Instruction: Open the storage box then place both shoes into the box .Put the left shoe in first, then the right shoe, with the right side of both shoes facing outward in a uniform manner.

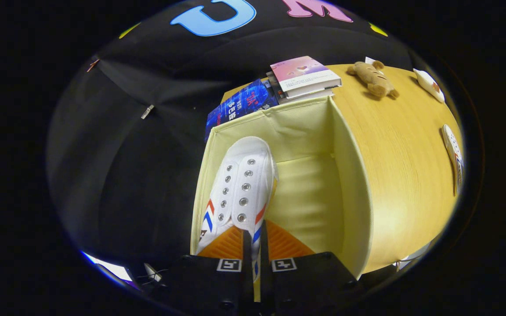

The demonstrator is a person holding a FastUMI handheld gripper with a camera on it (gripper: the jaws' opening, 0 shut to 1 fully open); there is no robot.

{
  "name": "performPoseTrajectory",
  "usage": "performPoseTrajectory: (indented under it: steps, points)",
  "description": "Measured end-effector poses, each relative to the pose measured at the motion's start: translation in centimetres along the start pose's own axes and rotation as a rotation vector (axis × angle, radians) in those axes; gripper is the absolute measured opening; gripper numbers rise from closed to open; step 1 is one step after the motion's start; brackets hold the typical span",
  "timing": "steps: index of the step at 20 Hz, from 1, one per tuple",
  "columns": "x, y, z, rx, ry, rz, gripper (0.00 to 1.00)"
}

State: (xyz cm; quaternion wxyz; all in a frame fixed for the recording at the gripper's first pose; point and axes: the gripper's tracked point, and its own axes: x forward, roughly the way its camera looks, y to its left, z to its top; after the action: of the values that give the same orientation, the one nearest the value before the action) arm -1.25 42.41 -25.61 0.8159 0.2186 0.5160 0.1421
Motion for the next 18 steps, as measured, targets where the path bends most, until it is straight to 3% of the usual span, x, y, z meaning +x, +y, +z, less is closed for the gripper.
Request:
performPoseTrajectory:
  steps: [1,2,5,12,18]
  points:
    - [-0.5,0.6,0.5,-0.003,-0.011,0.039,0.26]
    - [-1.1,0.9,1.0,-0.019,-0.022,0.06,0.32]
    - [-3.7,-0.1,2.6,-0.132,-0.048,0.092,1.0]
    - [-12.3,-10.6,7.7,-0.37,-0.193,0.01,0.99]
    - [-18.2,-24.0,12.2,-0.413,-0.277,-0.14,0.99]
